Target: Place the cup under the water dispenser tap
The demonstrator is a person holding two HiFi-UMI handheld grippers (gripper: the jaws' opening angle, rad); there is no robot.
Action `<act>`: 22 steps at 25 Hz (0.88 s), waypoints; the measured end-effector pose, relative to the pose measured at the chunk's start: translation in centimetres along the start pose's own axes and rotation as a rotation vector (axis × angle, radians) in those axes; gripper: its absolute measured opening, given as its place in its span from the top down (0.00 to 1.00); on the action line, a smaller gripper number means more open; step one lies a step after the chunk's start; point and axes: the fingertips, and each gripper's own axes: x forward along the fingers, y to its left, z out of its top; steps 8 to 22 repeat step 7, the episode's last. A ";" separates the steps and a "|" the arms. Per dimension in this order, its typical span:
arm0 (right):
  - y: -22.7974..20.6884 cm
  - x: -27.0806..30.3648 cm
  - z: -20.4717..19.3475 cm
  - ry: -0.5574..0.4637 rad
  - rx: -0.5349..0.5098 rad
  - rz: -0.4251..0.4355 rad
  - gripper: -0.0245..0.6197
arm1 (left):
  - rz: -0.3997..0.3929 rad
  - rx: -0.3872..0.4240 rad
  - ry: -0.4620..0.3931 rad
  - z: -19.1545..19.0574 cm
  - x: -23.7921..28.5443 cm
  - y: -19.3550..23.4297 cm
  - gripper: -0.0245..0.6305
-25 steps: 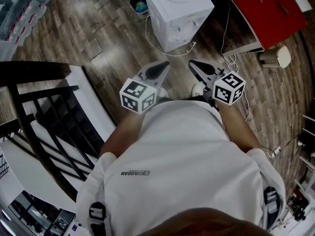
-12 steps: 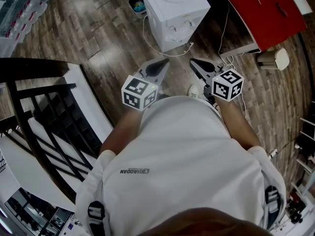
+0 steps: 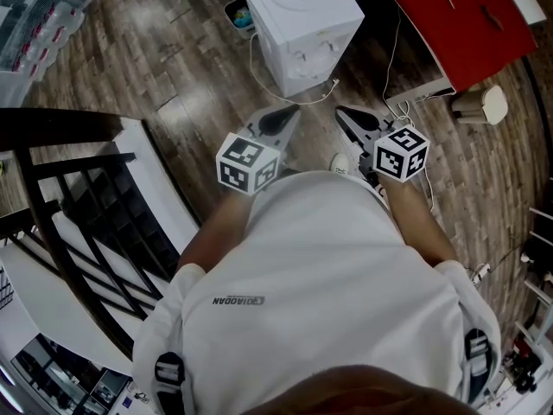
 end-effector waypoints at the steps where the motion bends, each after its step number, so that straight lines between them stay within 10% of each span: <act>1: 0.0 0.0 0.0 -0.002 -0.001 -0.002 0.93 | -0.002 0.003 0.001 0.0 0.0 -0.1 0.97; 22: -0.1 0.0 -0.4 0.003 -0.001 -0.013 0.93 | -0.004 0.011 0.005 -0.1 0.2 -0.3 0.97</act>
